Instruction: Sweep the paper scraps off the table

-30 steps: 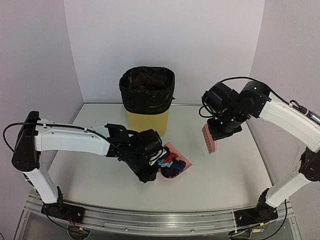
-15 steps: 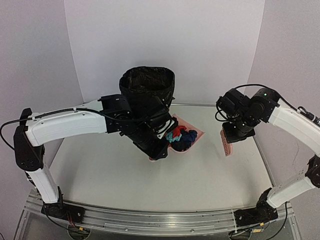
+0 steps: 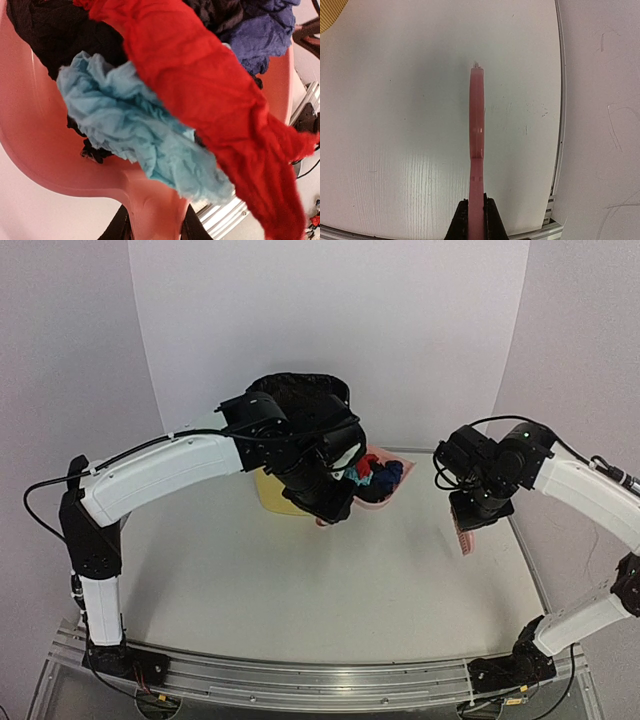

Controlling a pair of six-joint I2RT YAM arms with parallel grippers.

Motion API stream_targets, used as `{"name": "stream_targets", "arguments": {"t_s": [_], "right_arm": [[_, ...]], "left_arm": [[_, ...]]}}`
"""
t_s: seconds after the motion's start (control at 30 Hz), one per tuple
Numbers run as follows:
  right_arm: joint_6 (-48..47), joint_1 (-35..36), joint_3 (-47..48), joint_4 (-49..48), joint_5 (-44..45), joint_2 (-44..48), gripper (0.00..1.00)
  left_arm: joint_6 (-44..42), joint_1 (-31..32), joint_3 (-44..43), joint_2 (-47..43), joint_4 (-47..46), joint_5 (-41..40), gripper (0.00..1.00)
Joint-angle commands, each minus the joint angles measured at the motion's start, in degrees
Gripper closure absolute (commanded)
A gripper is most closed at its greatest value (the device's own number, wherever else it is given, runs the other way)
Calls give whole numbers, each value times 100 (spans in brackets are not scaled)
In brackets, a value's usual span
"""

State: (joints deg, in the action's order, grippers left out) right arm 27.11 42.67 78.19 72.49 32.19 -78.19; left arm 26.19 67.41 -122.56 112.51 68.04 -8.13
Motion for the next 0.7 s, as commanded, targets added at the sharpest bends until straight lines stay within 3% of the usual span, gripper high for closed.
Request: {"name": "stream_targets", "arguments": {"t_s": [0.0,0.67], "right_arm": [[-119,-75,-88,-24,249,44,100],[-99,-153,-341,-141,68,-46,100]], "left_arm": [[-9,-197,-576,20,24,-360,100],[-352,-1335,-1310,-396,-37,-961,100]]}}
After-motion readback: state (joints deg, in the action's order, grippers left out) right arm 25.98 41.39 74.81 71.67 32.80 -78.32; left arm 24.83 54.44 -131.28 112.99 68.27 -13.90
